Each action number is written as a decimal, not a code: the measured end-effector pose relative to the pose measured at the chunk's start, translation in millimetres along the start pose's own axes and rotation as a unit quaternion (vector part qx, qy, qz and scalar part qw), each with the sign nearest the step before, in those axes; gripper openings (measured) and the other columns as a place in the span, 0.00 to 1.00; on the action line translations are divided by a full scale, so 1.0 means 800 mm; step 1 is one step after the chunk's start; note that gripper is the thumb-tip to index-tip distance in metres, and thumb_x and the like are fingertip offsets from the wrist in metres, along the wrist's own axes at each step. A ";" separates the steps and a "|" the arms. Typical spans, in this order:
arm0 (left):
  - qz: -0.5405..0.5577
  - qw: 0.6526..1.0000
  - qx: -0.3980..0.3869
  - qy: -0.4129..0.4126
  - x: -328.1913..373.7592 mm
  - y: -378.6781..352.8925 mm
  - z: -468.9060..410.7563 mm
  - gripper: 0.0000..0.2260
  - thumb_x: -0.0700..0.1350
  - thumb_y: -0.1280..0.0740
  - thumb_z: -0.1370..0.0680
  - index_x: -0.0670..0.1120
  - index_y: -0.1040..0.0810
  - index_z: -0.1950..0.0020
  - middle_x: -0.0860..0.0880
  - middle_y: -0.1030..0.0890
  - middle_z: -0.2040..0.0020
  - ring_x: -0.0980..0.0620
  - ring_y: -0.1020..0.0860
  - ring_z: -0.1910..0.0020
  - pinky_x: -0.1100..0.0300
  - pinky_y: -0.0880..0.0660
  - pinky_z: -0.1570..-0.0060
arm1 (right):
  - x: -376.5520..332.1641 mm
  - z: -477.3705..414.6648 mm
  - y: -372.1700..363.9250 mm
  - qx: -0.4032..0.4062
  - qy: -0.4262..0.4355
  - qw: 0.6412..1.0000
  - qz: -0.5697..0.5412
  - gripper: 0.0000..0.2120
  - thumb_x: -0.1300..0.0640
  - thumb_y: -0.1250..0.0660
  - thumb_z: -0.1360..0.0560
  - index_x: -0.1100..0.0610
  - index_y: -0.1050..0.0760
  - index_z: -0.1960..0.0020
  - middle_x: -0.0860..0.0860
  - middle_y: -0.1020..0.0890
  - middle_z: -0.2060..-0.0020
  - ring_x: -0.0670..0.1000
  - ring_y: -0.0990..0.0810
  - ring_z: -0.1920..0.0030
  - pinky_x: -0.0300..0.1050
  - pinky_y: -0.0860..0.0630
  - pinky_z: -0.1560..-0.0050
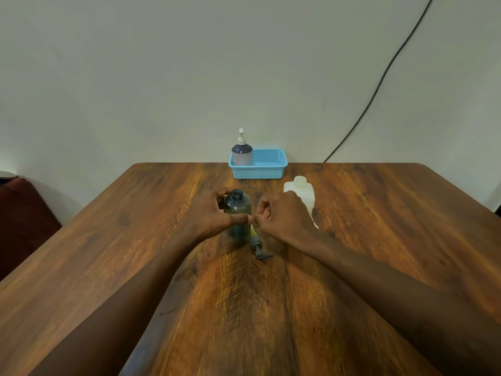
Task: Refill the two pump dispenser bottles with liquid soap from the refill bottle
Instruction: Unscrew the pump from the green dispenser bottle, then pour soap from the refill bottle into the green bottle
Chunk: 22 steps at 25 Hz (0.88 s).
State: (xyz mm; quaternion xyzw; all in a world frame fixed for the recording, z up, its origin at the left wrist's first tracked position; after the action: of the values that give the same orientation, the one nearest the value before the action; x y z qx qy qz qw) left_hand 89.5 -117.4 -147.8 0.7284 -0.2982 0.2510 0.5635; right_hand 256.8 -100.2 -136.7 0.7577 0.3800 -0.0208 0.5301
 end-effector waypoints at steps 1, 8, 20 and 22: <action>0.001 1.000 0.005 -0.005 0.005 -0.001 -0.003 0.31 0.56 0.19 0.32 0.53 0.23 0.32 0.61 0.21 0.47 0.58 0.21 0.47 0.66 0.26 0.54 | -0.004 0.002 0.021 0.043 0.019 0.999 -0.009 0.06 0.51 0.23 0.29 0.51 0.18 0.60 0.43 0.19 0.67 0.42 0.21 0.66 0.33 0.25 0.64; 0.029 0.998 0.033 -0.043 0.038 -0.023 -0.020 0.39 0.59 0.18 0.35 0.52 0.26 0.27 0.53 0.19 0.34 0.54 0.20 0.41 0.65 0.22 0.46 | 0.043 0.008 0.097 0.185 0.019 0.981 -0.063 0.17 0.45 0.20 0.32 0.51 0.18 0.48 0.42 0.19 0.55 0.40 0.25 0.59 0.28 0.33 0.57; 0.058 0.997 0.030 -0.042 0.053 -0.055 -0.047 0.32 0.53 0.17 0.34 0.48 0.24 0.34 0.54 0.20 0.41 0.57 0.21 0.46 0.70 0.26 0.51 | 0.139 -0.006 0.031 -0.038 -0.111 0.965 -0.234 0.47 0.41 0.16 0.42 0.50 0.31 0.29 0.47 0.23 0.37 0.51 0.21 0.38 0.50 0.16 0.45; 0.059 0.996 0.038 -0.048 0.053 -0.052 -0.048 0.31 0.54 0.17 0.34 0.50 0.23 0.35 0.56 0.20 0.43 0.61 0.21 0.48 0.73 0.26 0.52 | 0.146 -0.005 0.038 0.000 -0.117 0.964 -0.238 0.44 0.45 0.14 0.44 0.52 0.27 0.32 0.47 0.21 0.39 0.50 0.21 0.40 0.48 0.16 0.46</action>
State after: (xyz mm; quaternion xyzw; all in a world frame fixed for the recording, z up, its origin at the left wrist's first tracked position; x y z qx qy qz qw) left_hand 147.9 -78.9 -137.1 0.7418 -0.3573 0.2598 0.5046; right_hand 356.3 -36.9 -161.5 0.6375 0.4846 -0.2351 0.5509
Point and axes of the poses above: each hand's wrist, its own z-axis away from the middle knuckle, its own y-axis out of the back of the hand, x = y × z, the point moved 9 cm from there along -z, towards the middle knuckle
